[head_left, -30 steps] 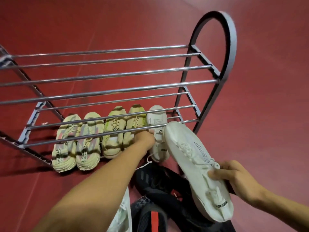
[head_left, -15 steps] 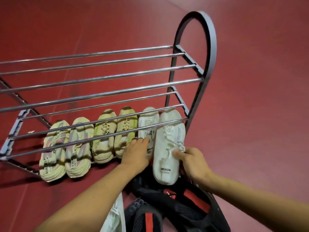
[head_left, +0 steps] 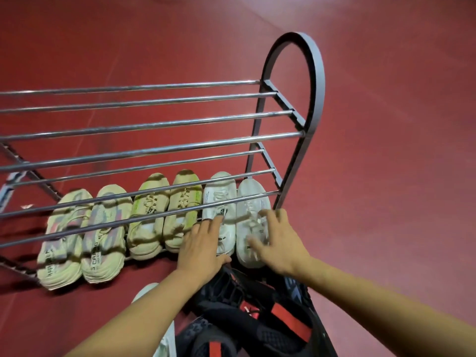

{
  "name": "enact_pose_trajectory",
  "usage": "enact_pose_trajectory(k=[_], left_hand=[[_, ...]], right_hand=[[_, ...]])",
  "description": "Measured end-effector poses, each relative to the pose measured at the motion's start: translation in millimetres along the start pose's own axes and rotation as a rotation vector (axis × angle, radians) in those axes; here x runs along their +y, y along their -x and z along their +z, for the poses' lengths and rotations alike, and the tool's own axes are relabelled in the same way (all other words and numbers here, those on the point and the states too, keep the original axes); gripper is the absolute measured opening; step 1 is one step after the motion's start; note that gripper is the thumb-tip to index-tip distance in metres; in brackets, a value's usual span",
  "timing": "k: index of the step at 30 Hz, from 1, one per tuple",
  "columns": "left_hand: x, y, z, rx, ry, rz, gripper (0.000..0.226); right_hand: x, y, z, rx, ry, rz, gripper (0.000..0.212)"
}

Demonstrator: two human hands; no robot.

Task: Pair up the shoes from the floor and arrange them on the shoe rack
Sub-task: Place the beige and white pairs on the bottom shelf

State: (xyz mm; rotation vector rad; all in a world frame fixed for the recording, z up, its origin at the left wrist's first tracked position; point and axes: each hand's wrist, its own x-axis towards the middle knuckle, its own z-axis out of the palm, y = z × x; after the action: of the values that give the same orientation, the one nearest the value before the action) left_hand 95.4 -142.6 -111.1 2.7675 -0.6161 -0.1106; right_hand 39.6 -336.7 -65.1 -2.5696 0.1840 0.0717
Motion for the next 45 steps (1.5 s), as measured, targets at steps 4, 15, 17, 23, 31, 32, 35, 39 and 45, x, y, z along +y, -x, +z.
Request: enact_pose_trajectory(k=[4, 15, 17, 23, 31, 32, 35, 39, 45], left_hand=[[1.0, -0.3, 2.9, -0.060, -0.079, 0.039, 0.074], [6.4, -5.1, 7.7, 0.123, 0.012, 0.109, 0.041], [11.8, -6.4, 5.7, 0.151, -0.007, 0.112, 0.041], [26.1, -11.6, 6.2, 0.180, -0.016, 0.062, 0.047], [21.8, -24.9, 2.4, 0.125, -0.165, 0.037, 0.049], [19.8, -26.5, 3.6, 0.125, -0.163, 0.024, 0.047], [16.2, -28.3, 7.3, 0.115, -0.147, 0.005, 0.042], [20.5, -28.7, 6.6, 0.110, -0.123, -0.002, 0.040], [25.9, -24.6, 10.2, 0.001, -0.201, -0.038, 0.061]], right_hand=[[9.1, 3.0, 14.4, -0.158, 0.428, -0.216, 0.086], [21.0, -16.5, 12.8, 0.097, 0.400, -0.544, 0.025], [25.1, -17.9, 11.8, 0.118, 0.370, -0.540, 0.029], [27.1, -27.7, 8.9, 0.143, 0.377, -0.436, 0.031], [11.4, -30.5, 24.7, -0.047, 0.499, -0.161, 0.026], [9.8, -30.7, 26.5, -0.041, 0.526, -0.168, 0.027], [4.1, -29.9, 25.7, -0.020, 0.610, -0.187, 0.031], [-1.8, -30.3, 22.0, 0.037, 0.662, -0.196, 0.037], [-1.9, -36.5, 29.1, -0.138, 0.590, -0.157, 0.040]])
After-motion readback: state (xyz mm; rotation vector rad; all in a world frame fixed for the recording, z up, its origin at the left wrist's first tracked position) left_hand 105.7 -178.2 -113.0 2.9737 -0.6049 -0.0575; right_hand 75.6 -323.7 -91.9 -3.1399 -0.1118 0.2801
